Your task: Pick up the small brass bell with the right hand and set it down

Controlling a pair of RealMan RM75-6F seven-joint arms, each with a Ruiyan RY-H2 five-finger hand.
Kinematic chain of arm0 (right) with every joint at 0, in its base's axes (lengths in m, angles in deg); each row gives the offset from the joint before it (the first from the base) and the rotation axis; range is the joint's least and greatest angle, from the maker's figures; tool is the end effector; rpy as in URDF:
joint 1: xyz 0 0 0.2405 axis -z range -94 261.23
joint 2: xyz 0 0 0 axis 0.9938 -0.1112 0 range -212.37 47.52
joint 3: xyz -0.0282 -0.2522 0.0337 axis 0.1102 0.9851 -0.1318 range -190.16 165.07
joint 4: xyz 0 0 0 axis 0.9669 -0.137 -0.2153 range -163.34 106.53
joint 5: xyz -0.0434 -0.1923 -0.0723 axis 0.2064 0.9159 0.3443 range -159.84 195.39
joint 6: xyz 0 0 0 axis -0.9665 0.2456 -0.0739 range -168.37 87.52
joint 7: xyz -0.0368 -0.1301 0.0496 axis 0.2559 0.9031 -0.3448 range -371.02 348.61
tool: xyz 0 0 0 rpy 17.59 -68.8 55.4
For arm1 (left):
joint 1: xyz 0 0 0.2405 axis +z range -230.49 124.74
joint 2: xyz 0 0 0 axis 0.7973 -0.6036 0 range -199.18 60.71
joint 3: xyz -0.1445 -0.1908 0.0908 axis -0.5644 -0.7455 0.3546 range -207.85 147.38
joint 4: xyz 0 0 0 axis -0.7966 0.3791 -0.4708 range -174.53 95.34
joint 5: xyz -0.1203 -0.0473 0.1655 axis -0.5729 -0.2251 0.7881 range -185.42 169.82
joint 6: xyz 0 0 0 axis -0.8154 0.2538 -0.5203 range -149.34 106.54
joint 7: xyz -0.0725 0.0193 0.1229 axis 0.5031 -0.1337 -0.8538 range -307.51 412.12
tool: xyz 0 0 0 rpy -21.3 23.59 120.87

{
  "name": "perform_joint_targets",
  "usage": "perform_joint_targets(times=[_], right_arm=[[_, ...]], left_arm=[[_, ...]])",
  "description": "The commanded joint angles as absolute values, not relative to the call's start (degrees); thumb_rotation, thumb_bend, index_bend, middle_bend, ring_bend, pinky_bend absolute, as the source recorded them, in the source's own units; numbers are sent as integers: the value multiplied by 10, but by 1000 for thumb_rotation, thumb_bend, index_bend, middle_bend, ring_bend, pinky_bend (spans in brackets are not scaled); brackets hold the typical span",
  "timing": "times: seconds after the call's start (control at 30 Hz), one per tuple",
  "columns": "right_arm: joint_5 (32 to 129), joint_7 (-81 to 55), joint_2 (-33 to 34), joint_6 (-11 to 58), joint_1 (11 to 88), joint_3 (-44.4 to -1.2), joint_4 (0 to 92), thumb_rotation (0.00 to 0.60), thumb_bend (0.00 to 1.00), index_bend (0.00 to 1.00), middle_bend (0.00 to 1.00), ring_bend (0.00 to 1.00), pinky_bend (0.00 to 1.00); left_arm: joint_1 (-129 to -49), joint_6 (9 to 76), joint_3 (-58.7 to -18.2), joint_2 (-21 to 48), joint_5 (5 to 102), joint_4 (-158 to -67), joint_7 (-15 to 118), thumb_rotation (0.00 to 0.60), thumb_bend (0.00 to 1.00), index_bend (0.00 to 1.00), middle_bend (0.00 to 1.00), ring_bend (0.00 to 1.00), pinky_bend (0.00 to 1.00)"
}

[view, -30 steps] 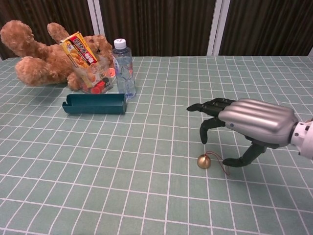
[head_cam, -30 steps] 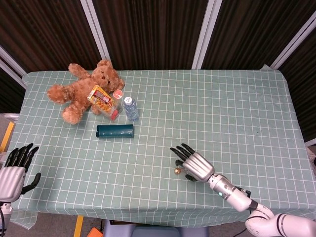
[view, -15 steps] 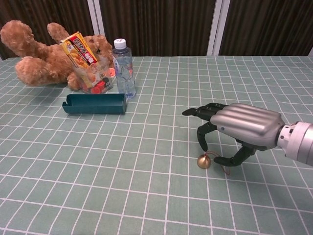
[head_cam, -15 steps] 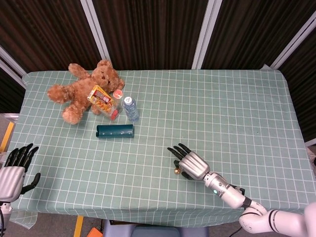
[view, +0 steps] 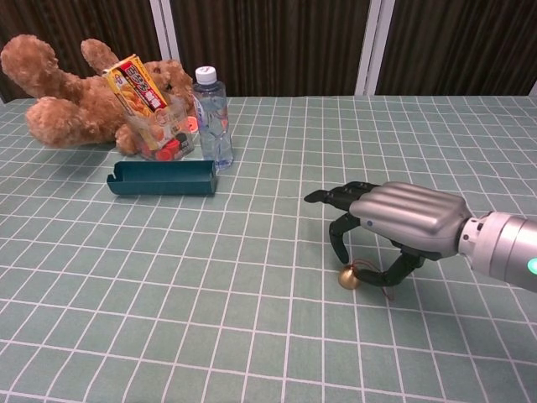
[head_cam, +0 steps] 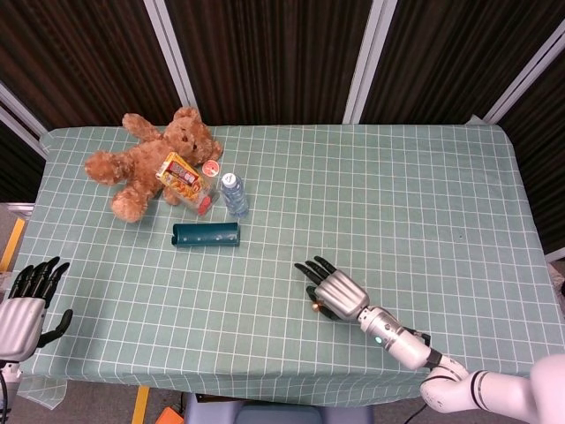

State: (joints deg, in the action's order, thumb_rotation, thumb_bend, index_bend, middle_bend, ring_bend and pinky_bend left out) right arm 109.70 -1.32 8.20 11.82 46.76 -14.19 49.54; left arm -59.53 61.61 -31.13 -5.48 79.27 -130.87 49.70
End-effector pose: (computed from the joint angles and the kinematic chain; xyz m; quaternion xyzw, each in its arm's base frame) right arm -0.1759 -0.2844 -0.0520 0.8464 -0.2737 0.3397 0.3056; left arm -0.3120 0.1837 0.1526 -0.6317 -0.3720 -0.3598 0.5771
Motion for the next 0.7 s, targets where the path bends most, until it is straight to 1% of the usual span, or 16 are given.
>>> perform_joint_targets(times=[0.03, 0.47, 0.7], right_arm=[[1097, -14, 84, 121, 466, -140, 492, 600, 449, 641, 58, 0, 0], [1090, -15, 84, 132, 462, -134, 488, 600, 482, 668, 71, 0, 0], [1086, -12, 84, 132, 460, -132, 489, 600, 534, 706, 95, 0, 0]], left_arm=[[-595, 616, -311, -55, 792, -1309, 494, 600, 416, 57, 0, 0, 49], [-595, 616, -311, -55, 793, -1309, 494, 600, 416, 57, 0, 0, 49], [-595, 616, -310, -55, 794, -1309, 495, 600, 416, 55, 0, 0, 50]])
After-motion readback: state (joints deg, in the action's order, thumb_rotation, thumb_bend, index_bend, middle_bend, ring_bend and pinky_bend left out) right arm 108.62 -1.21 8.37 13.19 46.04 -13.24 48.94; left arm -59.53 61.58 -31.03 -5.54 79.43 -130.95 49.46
